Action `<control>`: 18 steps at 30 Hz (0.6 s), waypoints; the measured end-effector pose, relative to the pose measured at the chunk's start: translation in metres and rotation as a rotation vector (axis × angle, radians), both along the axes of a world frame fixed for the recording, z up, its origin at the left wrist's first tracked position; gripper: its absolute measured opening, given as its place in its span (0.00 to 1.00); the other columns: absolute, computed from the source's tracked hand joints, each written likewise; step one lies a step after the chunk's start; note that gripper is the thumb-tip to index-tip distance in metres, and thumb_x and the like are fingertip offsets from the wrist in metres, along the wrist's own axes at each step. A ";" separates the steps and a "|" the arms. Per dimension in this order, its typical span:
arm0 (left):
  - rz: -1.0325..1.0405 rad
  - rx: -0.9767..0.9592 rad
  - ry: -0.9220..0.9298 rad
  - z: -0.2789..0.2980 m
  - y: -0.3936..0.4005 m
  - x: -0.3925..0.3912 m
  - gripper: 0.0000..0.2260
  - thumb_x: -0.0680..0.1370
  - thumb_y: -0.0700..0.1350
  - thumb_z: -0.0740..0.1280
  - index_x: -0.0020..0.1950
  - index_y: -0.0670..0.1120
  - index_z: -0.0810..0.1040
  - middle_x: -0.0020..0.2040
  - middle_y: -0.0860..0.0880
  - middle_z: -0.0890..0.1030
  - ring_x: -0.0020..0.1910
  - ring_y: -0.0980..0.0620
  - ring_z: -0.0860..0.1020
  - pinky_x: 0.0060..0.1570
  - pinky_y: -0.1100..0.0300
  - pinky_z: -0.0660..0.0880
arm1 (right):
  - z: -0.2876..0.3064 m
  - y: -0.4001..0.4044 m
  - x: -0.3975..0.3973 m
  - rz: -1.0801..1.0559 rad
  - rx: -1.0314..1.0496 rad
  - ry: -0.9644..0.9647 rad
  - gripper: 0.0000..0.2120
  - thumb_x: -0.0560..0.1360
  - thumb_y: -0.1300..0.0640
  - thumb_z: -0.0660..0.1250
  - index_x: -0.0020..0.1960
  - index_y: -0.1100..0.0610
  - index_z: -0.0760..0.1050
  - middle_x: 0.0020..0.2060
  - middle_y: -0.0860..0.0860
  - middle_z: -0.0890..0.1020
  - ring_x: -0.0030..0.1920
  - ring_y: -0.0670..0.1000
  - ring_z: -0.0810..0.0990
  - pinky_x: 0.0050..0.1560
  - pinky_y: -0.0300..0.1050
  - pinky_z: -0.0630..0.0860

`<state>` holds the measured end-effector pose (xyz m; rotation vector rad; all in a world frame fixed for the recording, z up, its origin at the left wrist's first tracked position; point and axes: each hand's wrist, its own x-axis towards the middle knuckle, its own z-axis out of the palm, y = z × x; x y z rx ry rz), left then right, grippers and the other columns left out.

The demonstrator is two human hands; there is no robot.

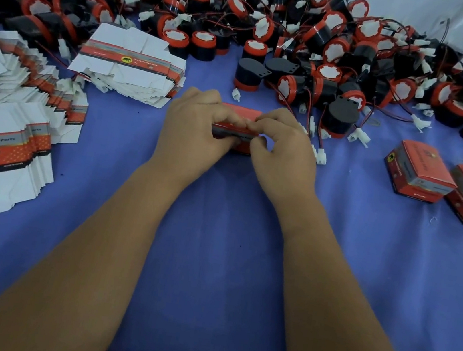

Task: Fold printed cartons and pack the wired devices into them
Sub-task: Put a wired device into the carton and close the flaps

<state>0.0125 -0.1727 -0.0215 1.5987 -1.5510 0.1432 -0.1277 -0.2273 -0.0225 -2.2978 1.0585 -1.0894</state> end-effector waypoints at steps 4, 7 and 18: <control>0.023 -0.021 -0.009 -0.002 0.000 -0.003 0.03 0.71 0.41 0.76 0.44 0.46 0.87 0.37 0.44 0.79 0.41 0.41 0.74 0.41 0.42 0.72 | 0.000 0.004 0.003 -0.041 -0.054 0.062 0.13 0.76 0.66 0.59 0.52 0.60 0.81 0.51 0.50 0.79 0.52 0.52 0.76 0.43 0.54 0.77; 0.036 -0.003 0.027 -0.003 0.003 -0.004 0.05 0.72 0.40 0.75 0.46 0.46 0.87 0.40 0.47 0.80 0.43 0.44 0.75 0.43 0.50 0.73 | -0.002 0.005 0.005 -0.028 0.017 0.034 0.10 0.74 0.68 0.60 0.50 0.61 0.79 0.54 0.50 0.77 0.54 0.53 0.75 0.46 0.56 0.76; -0.076 -0.001 0.757 0.007 0.014 0.000 0.12 0.76 0.47 0.60 0.52 0.48 0.82 0.57 0.46 0.81 0.60 0.51 0.77 0.62 0.50 0.76 | 0.007 -0.001 -0.010 0.091 0.327 -0.163 0.18 0.68 0.61 0.75 0.49 0.47 0.71 0.54 0.51 0.76 0.51 0.47 0.74 0.48 0.38 0.73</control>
